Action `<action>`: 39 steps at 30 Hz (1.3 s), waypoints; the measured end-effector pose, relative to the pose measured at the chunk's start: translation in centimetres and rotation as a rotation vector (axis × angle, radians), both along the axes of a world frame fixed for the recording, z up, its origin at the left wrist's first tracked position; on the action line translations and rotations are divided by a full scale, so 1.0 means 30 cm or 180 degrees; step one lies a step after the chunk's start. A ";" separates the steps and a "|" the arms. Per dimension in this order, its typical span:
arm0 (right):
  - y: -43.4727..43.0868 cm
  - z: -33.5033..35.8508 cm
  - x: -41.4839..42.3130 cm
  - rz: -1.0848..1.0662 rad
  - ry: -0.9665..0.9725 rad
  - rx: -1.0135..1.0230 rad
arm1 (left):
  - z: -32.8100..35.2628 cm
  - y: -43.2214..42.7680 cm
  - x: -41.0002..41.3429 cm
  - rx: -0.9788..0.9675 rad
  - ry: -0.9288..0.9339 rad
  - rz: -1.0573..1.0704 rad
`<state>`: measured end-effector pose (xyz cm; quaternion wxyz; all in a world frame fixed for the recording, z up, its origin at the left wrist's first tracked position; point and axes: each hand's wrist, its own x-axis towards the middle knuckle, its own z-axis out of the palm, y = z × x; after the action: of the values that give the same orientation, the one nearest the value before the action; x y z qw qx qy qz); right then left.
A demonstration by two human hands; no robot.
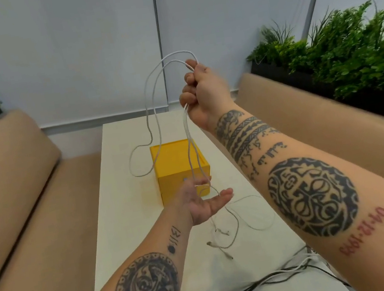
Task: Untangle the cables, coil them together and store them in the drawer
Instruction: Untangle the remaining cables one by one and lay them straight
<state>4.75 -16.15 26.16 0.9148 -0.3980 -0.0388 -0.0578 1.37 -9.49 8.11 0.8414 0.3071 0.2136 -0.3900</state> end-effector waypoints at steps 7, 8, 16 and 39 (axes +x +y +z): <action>-0.133 -0.053 0.015 -0.0534 0.0258 -0.0056 | -0.011 0.099 0.070 0.0859 -0.0600 0.0547; -0.156 -0.079 0.019 -0.0651 0.0355 -0.0077 | -0.009 0.128 0.076 0.0985 -0.0651 0.0678; -0.257 -0.452 0.026 -0.0981 0.1599 -0.0342 | 0.056 0.286 0.096 0.1765 -0.1460 0.2008; -0.336 -0.580 -0.050 -0.0107 0.2460 -0.3513 | 0.385 0.205 0.051 -0.0441 -0.2506 0.1038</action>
<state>3.23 -26.23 8.75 0.5244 -0.7997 0.2737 0.1029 2.89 -3.35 19.66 0.9280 0.3375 -0.1047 -0.1183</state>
